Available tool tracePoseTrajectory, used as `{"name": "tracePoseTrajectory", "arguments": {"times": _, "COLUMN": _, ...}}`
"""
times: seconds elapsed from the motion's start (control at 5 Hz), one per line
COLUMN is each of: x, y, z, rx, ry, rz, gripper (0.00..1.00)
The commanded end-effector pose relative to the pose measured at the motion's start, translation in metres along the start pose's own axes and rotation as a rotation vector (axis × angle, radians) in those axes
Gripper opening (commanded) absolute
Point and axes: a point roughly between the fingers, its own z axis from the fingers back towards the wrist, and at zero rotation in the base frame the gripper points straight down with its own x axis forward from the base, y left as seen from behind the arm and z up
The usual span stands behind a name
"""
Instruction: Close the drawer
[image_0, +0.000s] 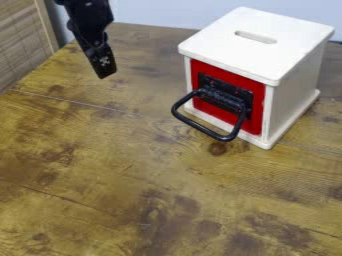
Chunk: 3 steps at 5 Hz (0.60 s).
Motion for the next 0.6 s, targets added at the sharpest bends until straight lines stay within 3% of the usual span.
{"name": "tracePoseTrajectory", "arguments": {"times": 0.0, "x": -0.003, "y": 0.016, "z": 0.043, "rx": 0.077, "ry": -0.068, "rz": 0.011, "gripper": 1.00}}
{"name": "tracePoseTrajectory", "arguments": {"times": 0.4, "x": 0.010, "y": 0.013, "z": 0.057, "rx": 0.074, "ry": -0.081, "rz": -0.029, "gripper": 1.00}}
